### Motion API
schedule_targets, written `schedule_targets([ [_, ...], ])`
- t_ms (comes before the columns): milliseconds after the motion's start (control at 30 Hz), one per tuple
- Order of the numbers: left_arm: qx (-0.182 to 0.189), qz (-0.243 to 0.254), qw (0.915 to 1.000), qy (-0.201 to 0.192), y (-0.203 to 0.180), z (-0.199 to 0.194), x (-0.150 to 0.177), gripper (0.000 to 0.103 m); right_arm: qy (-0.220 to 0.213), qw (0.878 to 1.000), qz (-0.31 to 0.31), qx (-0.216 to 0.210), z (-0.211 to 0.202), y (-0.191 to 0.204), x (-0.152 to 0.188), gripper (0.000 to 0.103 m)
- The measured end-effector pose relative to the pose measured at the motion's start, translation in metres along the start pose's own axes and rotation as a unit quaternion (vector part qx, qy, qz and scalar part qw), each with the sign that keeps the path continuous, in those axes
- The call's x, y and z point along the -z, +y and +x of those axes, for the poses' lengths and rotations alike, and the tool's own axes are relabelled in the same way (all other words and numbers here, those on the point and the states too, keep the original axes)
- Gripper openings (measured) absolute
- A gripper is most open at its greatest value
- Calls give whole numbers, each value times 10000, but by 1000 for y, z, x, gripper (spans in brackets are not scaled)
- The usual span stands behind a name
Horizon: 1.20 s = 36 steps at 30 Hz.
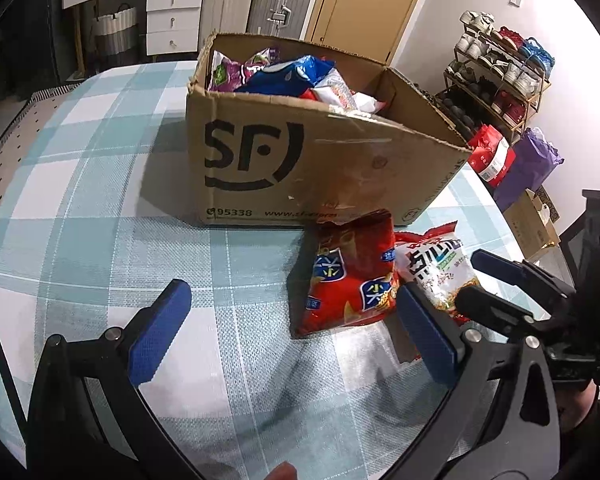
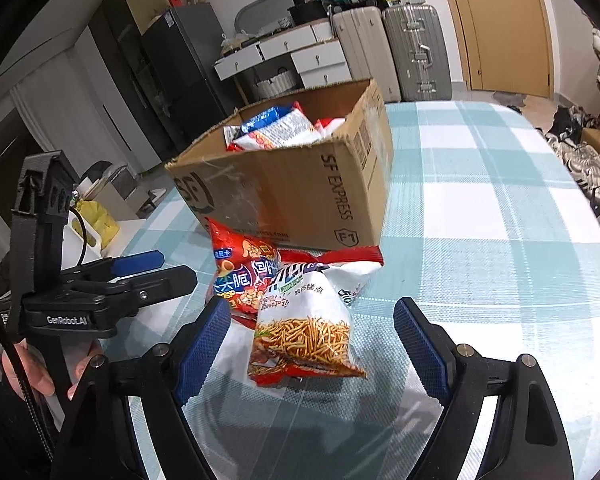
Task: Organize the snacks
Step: 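Grasp the white noodle-snack bag with the right tool, then grasp the red snack bag with the left tool while the right tool holds the white bag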
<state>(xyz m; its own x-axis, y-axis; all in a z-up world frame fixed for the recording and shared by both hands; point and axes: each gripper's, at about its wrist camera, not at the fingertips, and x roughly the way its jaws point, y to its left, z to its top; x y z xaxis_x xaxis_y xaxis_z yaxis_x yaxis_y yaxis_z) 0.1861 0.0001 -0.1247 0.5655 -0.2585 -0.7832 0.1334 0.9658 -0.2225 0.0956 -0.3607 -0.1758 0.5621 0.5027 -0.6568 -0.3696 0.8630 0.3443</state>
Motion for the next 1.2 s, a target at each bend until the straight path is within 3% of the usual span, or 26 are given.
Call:
schedule_targets([
  [200,99,-63,9999,88,11,12,1,102,150,9999,15,-52,19,-2,0,82],
  [333,140,-101,9998,128,17,20,0,102,310,9992,79,-234,33,-5,0,59],
  [533,175,-124,9996,159,21,27,-3,102,284,9984,143,-464,36,-8,3,43],
  [1200,191,49,9996,198,-3,21,2,102,27,9983,317,-481,16,-15,7,42],
])
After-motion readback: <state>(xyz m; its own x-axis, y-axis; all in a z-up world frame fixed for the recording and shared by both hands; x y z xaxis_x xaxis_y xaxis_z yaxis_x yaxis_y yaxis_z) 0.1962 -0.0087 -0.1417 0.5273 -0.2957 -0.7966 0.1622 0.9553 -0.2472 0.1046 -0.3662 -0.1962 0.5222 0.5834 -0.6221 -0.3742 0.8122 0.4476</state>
